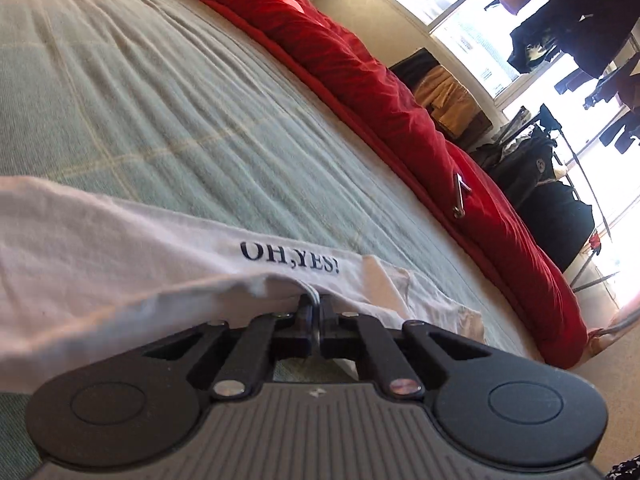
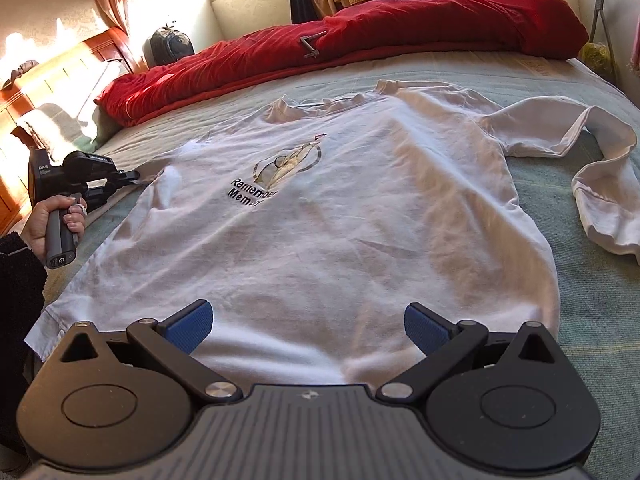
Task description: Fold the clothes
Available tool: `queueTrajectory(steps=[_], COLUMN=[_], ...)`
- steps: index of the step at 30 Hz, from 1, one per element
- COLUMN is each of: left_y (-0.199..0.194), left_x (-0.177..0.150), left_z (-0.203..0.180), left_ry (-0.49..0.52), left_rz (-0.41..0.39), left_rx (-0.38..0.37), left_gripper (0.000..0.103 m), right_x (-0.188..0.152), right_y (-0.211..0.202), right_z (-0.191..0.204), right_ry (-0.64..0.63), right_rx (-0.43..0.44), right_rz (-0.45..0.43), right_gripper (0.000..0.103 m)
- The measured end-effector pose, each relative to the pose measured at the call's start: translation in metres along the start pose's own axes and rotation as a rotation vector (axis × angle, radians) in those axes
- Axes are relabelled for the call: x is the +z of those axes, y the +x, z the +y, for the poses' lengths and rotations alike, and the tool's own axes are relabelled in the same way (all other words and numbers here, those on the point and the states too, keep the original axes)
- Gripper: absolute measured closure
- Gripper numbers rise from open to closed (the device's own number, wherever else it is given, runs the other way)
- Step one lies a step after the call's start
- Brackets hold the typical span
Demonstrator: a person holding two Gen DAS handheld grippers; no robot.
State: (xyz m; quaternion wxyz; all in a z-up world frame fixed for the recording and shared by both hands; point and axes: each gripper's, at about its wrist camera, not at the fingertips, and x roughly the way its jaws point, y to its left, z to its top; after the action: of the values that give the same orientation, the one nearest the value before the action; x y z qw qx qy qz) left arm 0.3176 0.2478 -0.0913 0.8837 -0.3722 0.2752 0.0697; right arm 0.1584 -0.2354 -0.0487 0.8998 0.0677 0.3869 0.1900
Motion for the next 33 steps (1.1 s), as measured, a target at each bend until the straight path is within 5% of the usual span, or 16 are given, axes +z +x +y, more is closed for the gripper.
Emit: queueTrajectory(steps=[3,9,11,13,15,17,21,24,29,33], left_y=[0.002,-0.025,-0.043,-0.060,-0.064,-0.061,-0.041,-0.031,-0.043,-0.053], left_x=[0.006,-0.010,-0.019,-0.030,-0.046,-0.064,-0.084,-0.088,-0.060,-0.058], left_z=[-0.002,-0.009,-0.021,-0.044,-0.068,-0.091,-0.088,-0.067,-0.049,-0.084], left_ry=[0.019,0.083,0.132,0.224,0.317,0.406,0.463,0.458,0.432,0.499], left_rz=[-0.009,0.109,0.156,0.202,0.264,0.330,0.361,0.345,0.358,0.349], left_rx=[0.029,-0.023,-0.073,-0.163,-0.245,-0.305,-0.235,-0.150,-0.079,-0.173], left_gripper=[0.101,0.093,0.092,0.085,0.066,0.065,0.069,0.098,0.098,0.074], right_x=[0.000,0.000,0.004,0.011,0.020,0.030,0.049,0.057,0.052,0.084], right_y=[-0.001,-0.010,-0.014,-0.010,0.003,0.017,0.044,0.056,0.028,0.019], right_z=[-0.001,0.002,0.002,0.000,-0.006,-0.013,-0.026,-0.040,-0.085,-0.111], right_ry=[0.006,-0.022,-0.037,-0.040,-0.028,-0.017,0.006,0.027,0.076,0.166], right_rx=[-0.005,-0.003,0.010,0.029,0.033,0.036,0.044,0.043,0.001,0.039], right_rz=[0.000,-0.014,-0.023,-0.024,-0.016,-0.008,0.008,0.012,-0.017,-0.091], right_gripper=[0.000,0.000,0.000,0.000,0.000,0.000,0.000,0.000,0.000,0.000])
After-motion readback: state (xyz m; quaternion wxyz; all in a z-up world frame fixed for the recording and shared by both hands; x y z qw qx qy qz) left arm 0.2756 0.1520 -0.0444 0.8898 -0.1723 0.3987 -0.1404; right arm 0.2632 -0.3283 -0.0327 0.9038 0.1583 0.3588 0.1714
